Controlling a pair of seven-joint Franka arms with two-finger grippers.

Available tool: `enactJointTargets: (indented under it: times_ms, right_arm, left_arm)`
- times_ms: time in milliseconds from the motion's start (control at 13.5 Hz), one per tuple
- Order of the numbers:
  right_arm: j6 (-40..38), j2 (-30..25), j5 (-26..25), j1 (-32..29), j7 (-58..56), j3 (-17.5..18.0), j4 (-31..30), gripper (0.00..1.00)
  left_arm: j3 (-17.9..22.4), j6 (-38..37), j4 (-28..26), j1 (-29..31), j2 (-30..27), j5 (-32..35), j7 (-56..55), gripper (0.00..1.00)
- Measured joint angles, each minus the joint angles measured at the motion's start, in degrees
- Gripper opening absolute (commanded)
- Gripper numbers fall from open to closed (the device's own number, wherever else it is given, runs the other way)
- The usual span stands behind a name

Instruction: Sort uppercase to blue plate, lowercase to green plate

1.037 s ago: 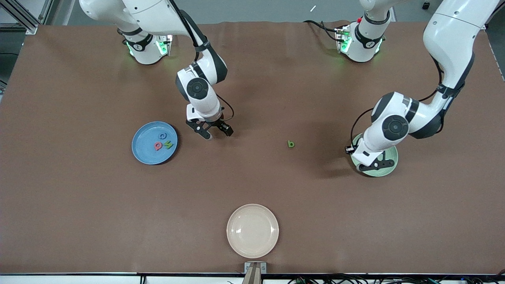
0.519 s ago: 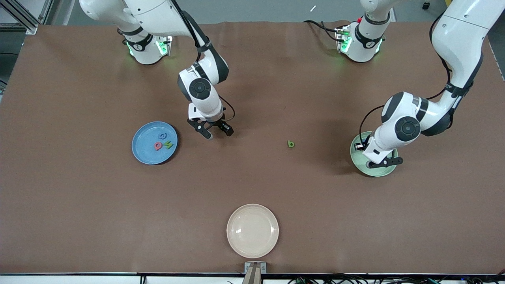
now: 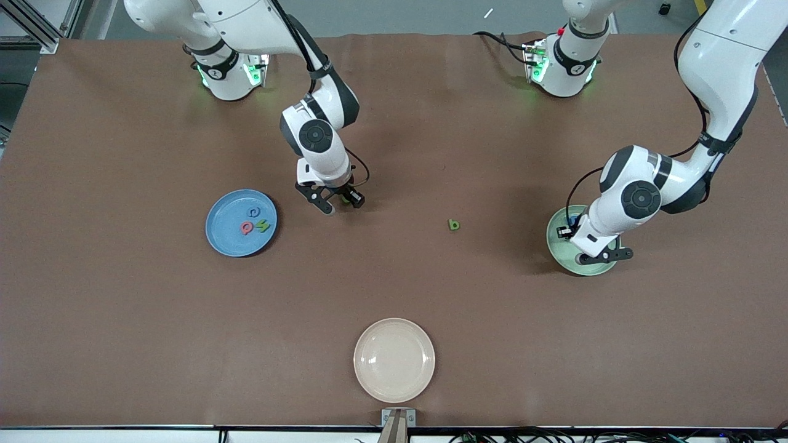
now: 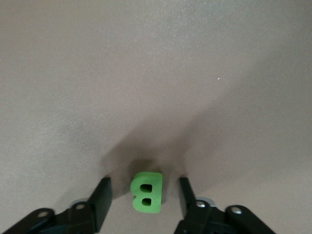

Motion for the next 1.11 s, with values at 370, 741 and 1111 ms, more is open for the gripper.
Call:
enactJointTargets:
  times_ms: [370,741,1111]
  right_arm:
    - [-0.7,-0.4,0.0,0.0,0.1,-0.1,0.1,0.01]
    - [-9.7,-2.5,-0.1,-0.2,-9.0,-6.0,1.6,0.01]
    - [-21.2,-9.7,-0.1,-0.7,-30.4,-19.1,2.1,0.01]
  left_arm:
    - [-0.1,1.0,0.0,0.0,0.6,0.0,0.0,0.74]
    - [-0.2,1.2,0.4,0.6,0.4,0.1,0.8,0.99]
    - [-4.7,-1.9,0.5,1.6,-3.1,0.1,1.2,0.99]
